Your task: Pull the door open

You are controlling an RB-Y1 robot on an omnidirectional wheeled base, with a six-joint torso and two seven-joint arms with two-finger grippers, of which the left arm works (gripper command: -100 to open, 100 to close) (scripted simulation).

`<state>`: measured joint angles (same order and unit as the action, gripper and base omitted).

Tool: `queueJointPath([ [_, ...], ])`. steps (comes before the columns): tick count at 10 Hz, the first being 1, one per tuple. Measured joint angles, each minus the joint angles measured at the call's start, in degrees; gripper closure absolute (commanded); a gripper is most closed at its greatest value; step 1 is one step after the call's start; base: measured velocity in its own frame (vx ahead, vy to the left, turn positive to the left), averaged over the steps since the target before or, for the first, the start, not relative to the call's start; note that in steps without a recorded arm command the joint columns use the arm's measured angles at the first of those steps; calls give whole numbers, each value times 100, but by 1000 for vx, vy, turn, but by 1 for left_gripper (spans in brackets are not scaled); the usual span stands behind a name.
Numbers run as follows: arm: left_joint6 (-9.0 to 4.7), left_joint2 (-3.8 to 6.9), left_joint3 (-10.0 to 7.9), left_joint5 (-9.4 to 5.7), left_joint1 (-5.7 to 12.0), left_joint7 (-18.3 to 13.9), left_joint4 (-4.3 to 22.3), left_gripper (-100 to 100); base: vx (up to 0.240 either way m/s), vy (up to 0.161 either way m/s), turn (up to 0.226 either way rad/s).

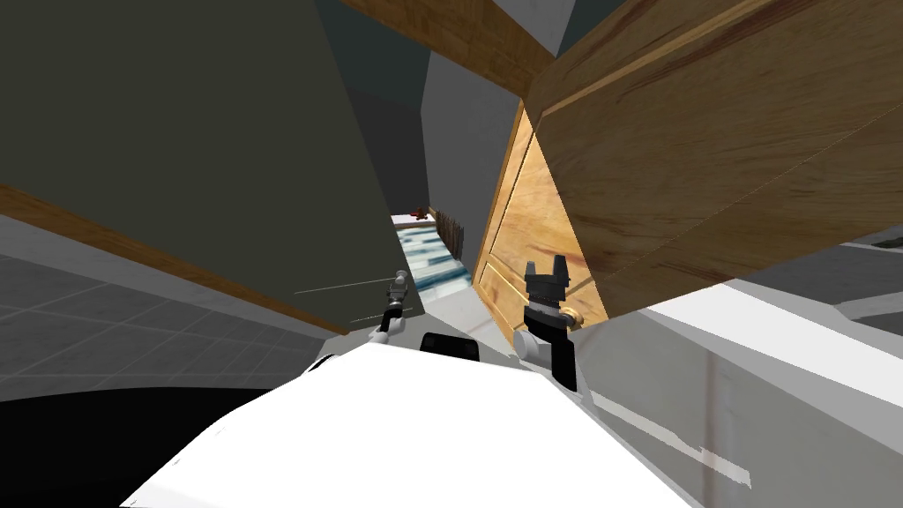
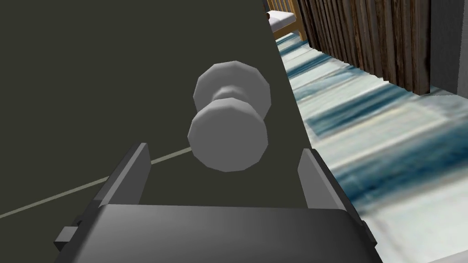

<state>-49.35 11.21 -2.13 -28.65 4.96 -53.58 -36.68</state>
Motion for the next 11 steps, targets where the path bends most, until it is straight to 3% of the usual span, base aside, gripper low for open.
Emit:
queueJointPath([
  [11, 73, -290, -50, -488, 208, -1554, 39, -100, -73, 16, -54],
])
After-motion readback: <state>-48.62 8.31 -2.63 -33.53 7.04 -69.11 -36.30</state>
